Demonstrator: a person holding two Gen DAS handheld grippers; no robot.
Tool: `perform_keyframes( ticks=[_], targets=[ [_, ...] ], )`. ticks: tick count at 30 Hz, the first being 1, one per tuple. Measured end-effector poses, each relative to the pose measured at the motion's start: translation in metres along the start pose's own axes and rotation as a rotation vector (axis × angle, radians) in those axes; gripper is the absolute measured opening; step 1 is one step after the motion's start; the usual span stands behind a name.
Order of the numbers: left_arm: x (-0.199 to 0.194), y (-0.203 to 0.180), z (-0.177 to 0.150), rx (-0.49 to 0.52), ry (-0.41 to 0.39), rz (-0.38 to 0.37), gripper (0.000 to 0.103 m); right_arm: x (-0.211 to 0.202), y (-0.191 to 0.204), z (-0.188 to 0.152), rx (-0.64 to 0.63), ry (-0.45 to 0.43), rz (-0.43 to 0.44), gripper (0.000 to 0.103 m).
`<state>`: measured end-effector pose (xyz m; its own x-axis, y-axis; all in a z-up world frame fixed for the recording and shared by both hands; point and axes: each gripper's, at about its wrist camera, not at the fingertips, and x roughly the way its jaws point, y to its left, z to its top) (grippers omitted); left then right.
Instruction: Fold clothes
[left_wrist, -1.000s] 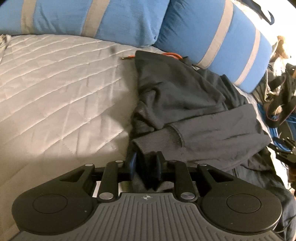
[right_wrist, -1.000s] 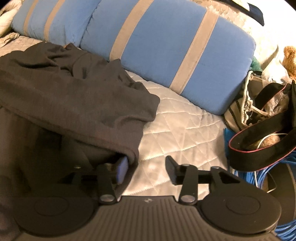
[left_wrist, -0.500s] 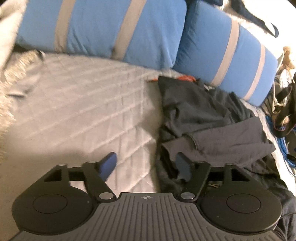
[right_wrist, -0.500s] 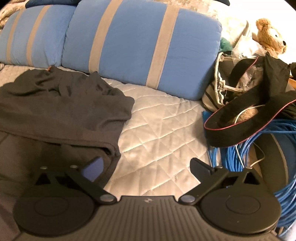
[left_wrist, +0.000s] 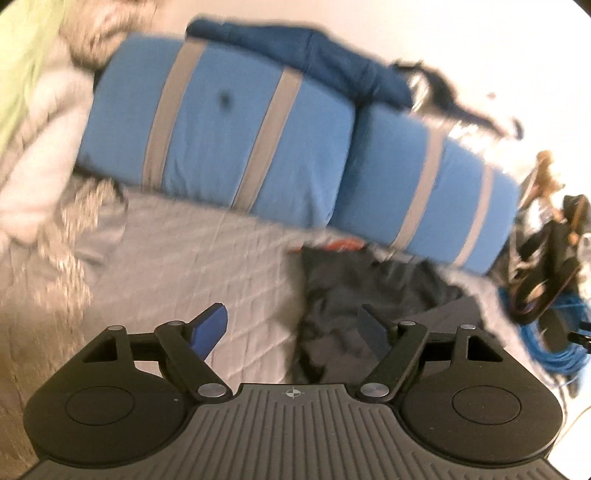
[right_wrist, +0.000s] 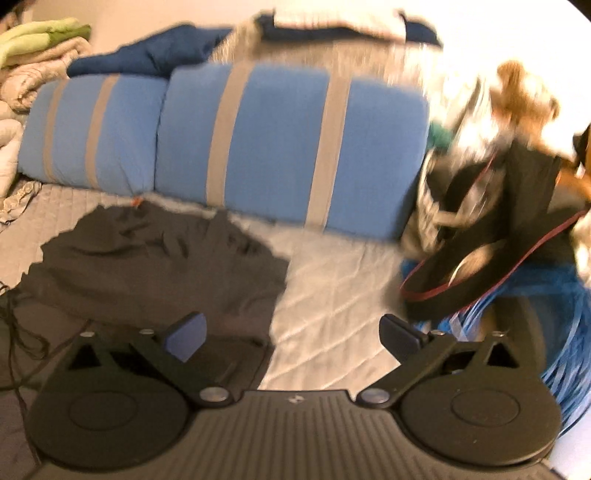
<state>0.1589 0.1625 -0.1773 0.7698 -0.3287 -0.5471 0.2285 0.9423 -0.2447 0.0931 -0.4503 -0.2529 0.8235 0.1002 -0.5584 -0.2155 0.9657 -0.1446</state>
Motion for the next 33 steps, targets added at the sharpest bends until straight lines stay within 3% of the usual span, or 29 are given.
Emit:
perform_keyframes(
  ticks=[10,13,17,26,33],
  targets=[
    [-0.091,-0.037,0.029,0.179,-0.212,0.017,0.084,-0.094,-0.046,0.044,0.052,-0.197,-0.083,0.103],
    [-0.113,-0.045,0.037,0.202,-0.228,0.01,0.085,-0.122,-0.053,0.05,0.028,-0.282,-0.141,0.103],
    [-0.141,-0.049,0.042,0.208,-0.25,0.009,0.085,-0.153,-0.068,0.054,0.048,-0.316,-0.167,0.103],
    [-0.198,-0.044,0.03,0.175,-0.286,0.019,0.085,-0.223,-0.073,0.039,-0.008,-0.363,-0.136,0.103],
    [-0.209,-0.042,-0.013,0.206,-0.278,0.025,0.085,-0.24,-0.052,-0.009,-0.054,-0.376,-0.09,0.103]
  ],
)
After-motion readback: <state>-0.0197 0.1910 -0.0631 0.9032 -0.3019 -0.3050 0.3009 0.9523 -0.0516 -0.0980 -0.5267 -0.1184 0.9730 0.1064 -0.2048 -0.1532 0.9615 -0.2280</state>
